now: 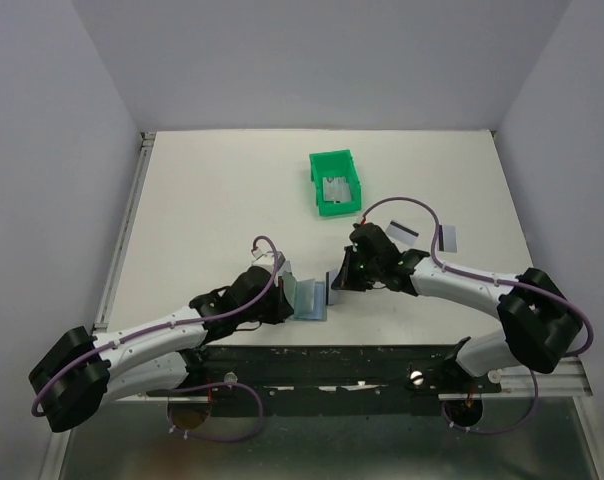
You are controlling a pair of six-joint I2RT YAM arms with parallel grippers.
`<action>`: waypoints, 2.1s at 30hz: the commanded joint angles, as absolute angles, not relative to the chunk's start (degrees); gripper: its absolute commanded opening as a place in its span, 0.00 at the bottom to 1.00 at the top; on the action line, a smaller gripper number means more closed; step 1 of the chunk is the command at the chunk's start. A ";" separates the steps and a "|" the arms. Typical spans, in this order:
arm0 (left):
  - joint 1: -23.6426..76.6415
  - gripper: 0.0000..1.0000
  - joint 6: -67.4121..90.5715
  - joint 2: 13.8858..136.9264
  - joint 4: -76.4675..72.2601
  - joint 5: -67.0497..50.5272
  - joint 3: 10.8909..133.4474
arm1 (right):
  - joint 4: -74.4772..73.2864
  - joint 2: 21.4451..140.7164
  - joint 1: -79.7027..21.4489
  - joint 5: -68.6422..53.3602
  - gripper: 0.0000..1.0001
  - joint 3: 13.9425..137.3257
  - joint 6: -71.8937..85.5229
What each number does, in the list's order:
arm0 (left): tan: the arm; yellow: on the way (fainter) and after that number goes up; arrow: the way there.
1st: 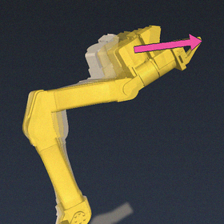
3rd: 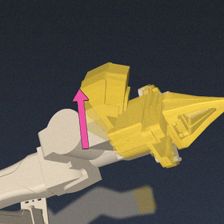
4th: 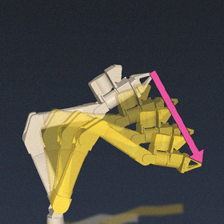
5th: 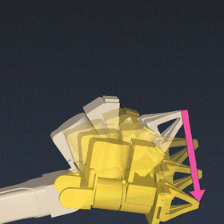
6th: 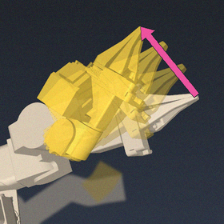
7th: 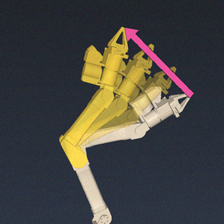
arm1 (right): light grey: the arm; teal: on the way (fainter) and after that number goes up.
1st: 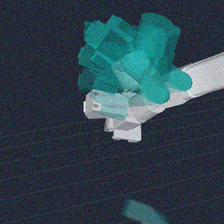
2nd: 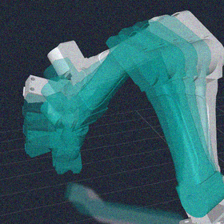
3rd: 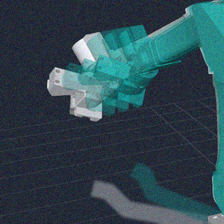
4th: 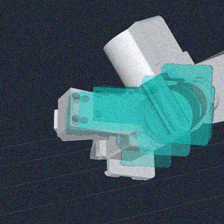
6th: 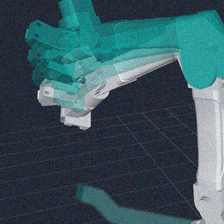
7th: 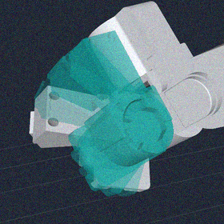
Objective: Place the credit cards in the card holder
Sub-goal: Insert the credit card into the card holder.
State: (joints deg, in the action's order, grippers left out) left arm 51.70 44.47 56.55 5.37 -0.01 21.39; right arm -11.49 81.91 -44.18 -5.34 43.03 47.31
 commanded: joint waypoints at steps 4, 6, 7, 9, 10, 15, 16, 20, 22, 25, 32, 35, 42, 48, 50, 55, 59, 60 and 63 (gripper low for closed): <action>51.33 0.00 44.56 57.13 4.31 0.00 21.53 | -10.90 83.58 -44.47 -5.01 0.00 44.74 47.20; 51.42 0.00 44.56 57.22 4.31 0.00 21.62 | -10.64 83.76 -44.39 -5.36 0.01 44.82 47.37; 51.33 0.00 44.65 57.30 4.39 0.09 21.53 | -10.46 83.85 -44.47 -5.45 0.00 44.82 47.29; 51.33 0.00 44.47 57.39 4.39 0.09 21.71 | -10.46 83.76 -44.39 -5.62 0.00 44.91 47.29; 51.33 0.00 44.56 57.39 4.31 0.00 21.62 | -10.46 83.59 -44.47 -5.54 0.00 44.91 47.37; 51.42 0.00 44.47 57.48 4.31 0.09 21.71 | -11.69 81.30 -44.47 -3.78 0.00 44.65 47.11; 51.33 0.00 44.56 57.39 4.39 0.09 21.71 | -11.86 80.86 -44.47 -3.52 0.00 44.56 47.11; 51.33 0.00 44.65 57.48 4.13 0.09 21.53 | -11.69 80.07 -44.47 -3.69 0.00 44.74 47.02; 51.42 0.00 44.56 57.48 3.96 0.09 21.62 | -11.25 80.16 -44.47 -4.04 0.00 44.82 47.02; 51.33 0.00 44.65 57.48 4.04 0.00 21.45 | -11.08 80.86 -44.47 -4.31 0.00 45.35 47.11; 51.33 0.00 44.65 57.30 3.87 0.09 21.18 | -10.63 82.26 -44.47 -4.57 0.00 45.62 47.37; 51.33 0.00 44.65 57.39 3.95 0.09 21.09 | -10.46 82.88 -44.47 -4.66 0.00 45.97 47.37; 51.42 0.00 44.56 57.57 3.78 0.09 21.27 | -10.90 84.20 -44.47 -4.13 0.01 46.41 47.37; 51.33 0.00 44.56 57.66 3.60 0.09 21.18 | -10.99 84.73 -44.47 -4.04 0.00 46.41 47.64; 51.42 0.00 44.65 57.66 3.60 0.09 21.18 | -10.81 84.90 -44.47 -4.13 0.00 46.41 47.64; 51.33 0.00 44.65 57.66 3.60 0.09 21.09 | -10.20 85.60 -44.47 -4.83 0.00 46.67 47.90; 51.33 0.00 44.65 57.66 3.60 0.00 21.09 | -9.67 86.48 -44.47 -5.19 0.01 46.76 48.08; 51.33 0.00 44.65 57.66 3.69 0.00 21.01 | -9.58 86.75 -44.39 -5.19 0.01 46.76 48.08; 51.33 0.00 44.65 57.48 3.60 0.09 21.01 | -9.05 87.01 -44.47 -5.54 0.00 46.76 48.43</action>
State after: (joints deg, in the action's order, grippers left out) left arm 51.70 44.47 57.47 4.38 -0.03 21.39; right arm -10.26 85.73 -44.18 -5.23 44.97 47.94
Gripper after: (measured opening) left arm 0.023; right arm 0.012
